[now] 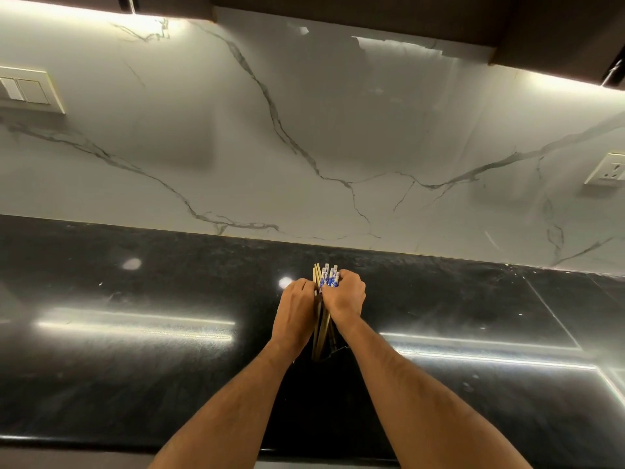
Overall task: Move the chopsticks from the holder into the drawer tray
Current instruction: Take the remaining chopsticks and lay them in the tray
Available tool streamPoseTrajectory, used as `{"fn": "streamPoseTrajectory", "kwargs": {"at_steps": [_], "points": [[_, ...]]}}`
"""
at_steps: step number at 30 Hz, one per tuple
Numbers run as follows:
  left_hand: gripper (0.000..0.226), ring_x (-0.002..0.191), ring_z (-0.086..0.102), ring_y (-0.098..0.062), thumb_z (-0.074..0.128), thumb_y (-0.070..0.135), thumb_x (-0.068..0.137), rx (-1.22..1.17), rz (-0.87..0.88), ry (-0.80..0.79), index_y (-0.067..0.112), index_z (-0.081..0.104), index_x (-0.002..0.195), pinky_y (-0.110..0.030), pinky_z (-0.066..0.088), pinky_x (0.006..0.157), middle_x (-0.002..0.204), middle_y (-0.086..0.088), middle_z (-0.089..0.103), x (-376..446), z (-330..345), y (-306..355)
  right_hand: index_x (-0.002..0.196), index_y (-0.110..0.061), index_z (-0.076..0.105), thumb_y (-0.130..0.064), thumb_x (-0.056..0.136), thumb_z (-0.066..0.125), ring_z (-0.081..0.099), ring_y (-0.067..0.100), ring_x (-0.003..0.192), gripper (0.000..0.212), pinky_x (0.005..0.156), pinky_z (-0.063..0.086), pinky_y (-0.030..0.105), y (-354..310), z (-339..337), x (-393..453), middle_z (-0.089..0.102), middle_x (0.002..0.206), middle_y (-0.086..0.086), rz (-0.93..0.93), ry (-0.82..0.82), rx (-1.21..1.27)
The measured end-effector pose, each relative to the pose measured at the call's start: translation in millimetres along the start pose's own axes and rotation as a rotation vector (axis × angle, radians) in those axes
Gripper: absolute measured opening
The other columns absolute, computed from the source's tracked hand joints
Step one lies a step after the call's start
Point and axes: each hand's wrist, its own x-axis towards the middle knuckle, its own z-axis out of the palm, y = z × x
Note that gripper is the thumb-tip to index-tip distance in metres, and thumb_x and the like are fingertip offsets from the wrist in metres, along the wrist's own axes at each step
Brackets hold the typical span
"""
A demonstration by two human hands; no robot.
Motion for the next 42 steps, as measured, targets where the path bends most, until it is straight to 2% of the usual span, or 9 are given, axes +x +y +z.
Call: {"fn": "streamPoseTrajectory", "kwargs": {"at_steps": [3, 8, 14, 16, 20, 26, 29, 33, 42], "points": [[0.021, 0.088, 0.063, -0.015, 0.073, 0.02, 0.091, 0.0, -0.002, -0.006, 0.009, 0.068, 0.108, -0.034, 0.056, 0.085, 0.1, -0.007, 0.071, -1.3, -1.0, 1.7, 0.102, -0.008, 0.071, -0.016, 0.084, 0.079, 0.064, 0.009, 0.075, 0.021, 0.05, 0.041, 0.011, 0.6, -1.6, -0.6, 0.075, 0.097, 0.007, -0.014, -0.003, 0.002], [0.022, 0.097, 0.061, -0.012, 0.066, 0.023, 0.096, -0.015, -0.025, -0.019, 0.013, 0.066, 0.116, -0.03, 0.051, 0.093, 0.109, -0.003, 0.068, -3.1, 0.4, -1.9, 0.106, -0.007, 0.071, -0.016, 0.081, 0.082, 0.071, 0.015, 0.087, 0.029, 0.071, 0.059, 0.025, 1.9, -3.2, -1.4, 0.075, 0.1, 0.008, -0.046, -0.067, 0.018], [0.02, 0.09, 0.067, -0.016, 0.074, 0.015, 0.09, -0.118, -0.038, 0.048, 0.008, 0.07, 0.108, -0.034, 0.058, 0.084, 0.101, -0.009, 0.072, -4.0, -6.8, 3.5, 0.094, -0.01, 0.073, -0.014, 0.08, 0.084, 0.06, 0.002, 0.063, 0.019, 0.049, 0.042, 0.011, 0.9, -4.8, -2.8, 0.075, 0.088, 0.003, -0.027, 0.025, 0.061], [0.013, 0.085, 0.065, -0.013, 0.067, 0.016, 0.093, -0.19, -0.08, 0.077, 0.009, 0.07, 0.105, -0.028, 0.057, 0.079, 0.097, -0.006, 0.072, -2.7, -10.4, 4.7, 0.09, -0.011, 0.073, -0.012, 0.079, 0.083, 0.058, 0.0, 0.059, 0.015, 0.047, 0.039, 0.009, -2.9, -9.8, -1.4, 0.074, 0.083, 0.002, -0.024, 0.063, 0.085], [0.012, 0.078, 0.06, -0.004, 0.056, 0.019, 0.101, -0.369, -0.229, 0.067, 0.015, 0.068, 0.101, -0.013, 0.044, 0.07, 0.093, 0.002, 0.07, 4.6, -17.6, 8.8, 0.087, -0.012, 0.072, -0.01, 0.079, 0.083, 0.063, 0.002, 0.061, 0.014, 0.049, 0.042, 0.011, -13.3, -25.7, 5.5, 0.071, 0.076, -0.001, -0.022, 0.111, 0.139], [0.021, 0.086, 0.07, -0.003, 0.058, 0.016, 0.1, -0.795, -0.329, -0.079, 0.009, 0.065, 0.119, -0.015, 0.054, 0.077, 0.096, 0.005, 0.073, 26.6, -36.7, 33.1, 0.078, -0.018, 0.067, -0.007, 0.077, 0.083, 0.066, 0.004, 0.063, 0.019, 0.057, 0.055, 0.021, -38.2, -55.1, 11.7, 0.071, 0.073, -0.002, -0.117, 0.157, 0.229], [0.02, 0.083, 0.076, -0.018, 0.052, 0.013, 0.103, -1.025, -0.359, -0.197, 0.004, 0.068, 0.111, -0.029, 0.061, 0.079, 0.088, -0.007, 0.078, 33.8, -49.6, 45.1, 0.099, -0.017, 0.067, -0.002, 0.077, 0.081, 0.072, 0.01, 0.074, 0.029, 0.069, 0.062, 0.028, -52.0, -74.7, 11.9, 0.074, 0.088, 0.0, -0.23, 0.133, 0.275], [0.021, 0.085, 0.075, -0.03, 0.051, 0.014, 0.104, -1.2, -0.34, -0.258, 0.003, 0.068, 0.108, -0.041, 0.062, 0.083, 0.092, -0.017, 0.076, 33.2, -68.0, 55.9, 0.131, -0.024, 0.055, 0.004, 0.079, 0.078, 0.074, 0.011, 0.069, 0.063, 0.061, 0.061, 0.023, -61.8, -103.6, 7.2, 0.074, 0.095, 0.002, -0.399, 0.036, 0.281], [0.019, 0.09, 0.076, -0.032, 0.055, 0.014, 0.102, -1.271, -0.373, -0.317, 0.007, 0.069, 0.113, -0.035, 0.062, 0.077, 0.095, -0.016, 0.077, 14.3, -92.1, 81.2, 0.129, -0.015, 0.061, 0.004, 0.078, 0.079, 0.069, 0.016, 0.104, 0.057, 0.075, 0.057, 0.014, -61.9, -150.9, -19.1, 0.068, 0.118, 0.004, -0.508, -0.096, 0.271]]}}
